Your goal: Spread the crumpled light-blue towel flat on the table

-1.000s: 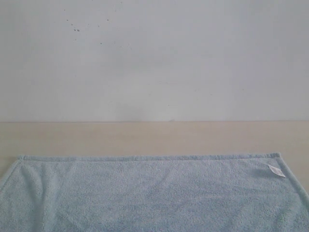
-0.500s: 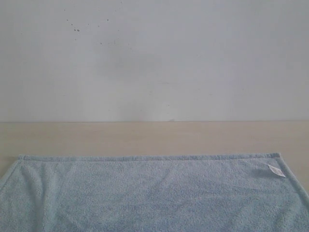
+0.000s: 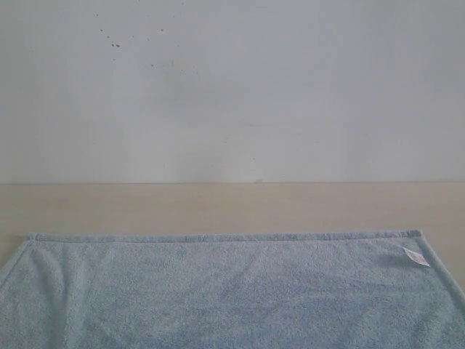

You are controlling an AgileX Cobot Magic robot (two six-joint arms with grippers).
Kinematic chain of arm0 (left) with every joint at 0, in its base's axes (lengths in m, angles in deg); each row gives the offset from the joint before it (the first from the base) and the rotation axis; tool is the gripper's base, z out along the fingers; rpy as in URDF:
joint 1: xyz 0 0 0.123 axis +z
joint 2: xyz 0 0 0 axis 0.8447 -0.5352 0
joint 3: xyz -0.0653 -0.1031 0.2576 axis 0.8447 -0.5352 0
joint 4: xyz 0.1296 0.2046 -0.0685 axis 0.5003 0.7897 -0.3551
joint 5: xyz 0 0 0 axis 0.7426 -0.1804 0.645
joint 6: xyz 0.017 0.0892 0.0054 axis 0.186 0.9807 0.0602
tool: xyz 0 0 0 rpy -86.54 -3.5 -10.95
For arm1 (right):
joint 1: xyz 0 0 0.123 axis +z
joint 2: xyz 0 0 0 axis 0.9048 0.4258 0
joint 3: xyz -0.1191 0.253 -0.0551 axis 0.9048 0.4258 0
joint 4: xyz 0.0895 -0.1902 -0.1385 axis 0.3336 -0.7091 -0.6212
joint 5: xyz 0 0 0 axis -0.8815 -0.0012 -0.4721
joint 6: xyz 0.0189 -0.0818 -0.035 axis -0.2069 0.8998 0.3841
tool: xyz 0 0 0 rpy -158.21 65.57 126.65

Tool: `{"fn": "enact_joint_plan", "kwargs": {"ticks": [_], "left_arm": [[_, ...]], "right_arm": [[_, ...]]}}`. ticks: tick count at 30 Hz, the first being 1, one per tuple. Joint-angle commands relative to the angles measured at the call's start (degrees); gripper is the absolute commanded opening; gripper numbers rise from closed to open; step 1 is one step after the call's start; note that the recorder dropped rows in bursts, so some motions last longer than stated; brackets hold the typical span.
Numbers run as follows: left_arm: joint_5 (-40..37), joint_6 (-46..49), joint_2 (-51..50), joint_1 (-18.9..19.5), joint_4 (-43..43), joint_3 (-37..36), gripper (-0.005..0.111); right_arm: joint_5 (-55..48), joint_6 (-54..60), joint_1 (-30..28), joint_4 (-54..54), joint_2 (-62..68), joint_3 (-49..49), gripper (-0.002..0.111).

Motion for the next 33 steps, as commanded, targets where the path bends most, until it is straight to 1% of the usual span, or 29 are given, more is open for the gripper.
{"fn": "enact_joint_plan", "kwargs": {"ticks": [1, 4, 13, 21, 29, 33], "left_arm": [[0.2, -0.5, 0.3, -0.1, 0.1, -0.3, 0.004], [0.2, -0.5, 0.3, -0.1, 0.1, -0.3, 0.004], [0.2, -0.5, 0.3, -0.1, 0.1, -0.3, 0.004], [0.2, -0.1, 0.3, -0.1, 0.1, -0.3, 0.004], [0.2, -0.1, 0.3, -0.1, 0.1, -0.3, 0.004], [0.2, -0.1, 0.3, -0.1, 0.1, -0.3, 0.004]], "right_arm": [[0.2, 2.6, 0.1, 0.0, -2.7, 1.5, 0.000], [0.6, 5.8, 0.1, 0.0, -6.5, 4.6, 0.000], [1.1, 5.5, 0.1, 1.4, -18.0, 17.8, 0.000], [1.0, 5.5, 0.1, 1.4, -22.6, 24.2, 0.000], [-0.7, 5.4, 0.1, 1.4, -28.0, 24.9, 0.000], [-0.6, 5.4, 0.1, 1.4, -28.0, 24.9, 0.000]]}}
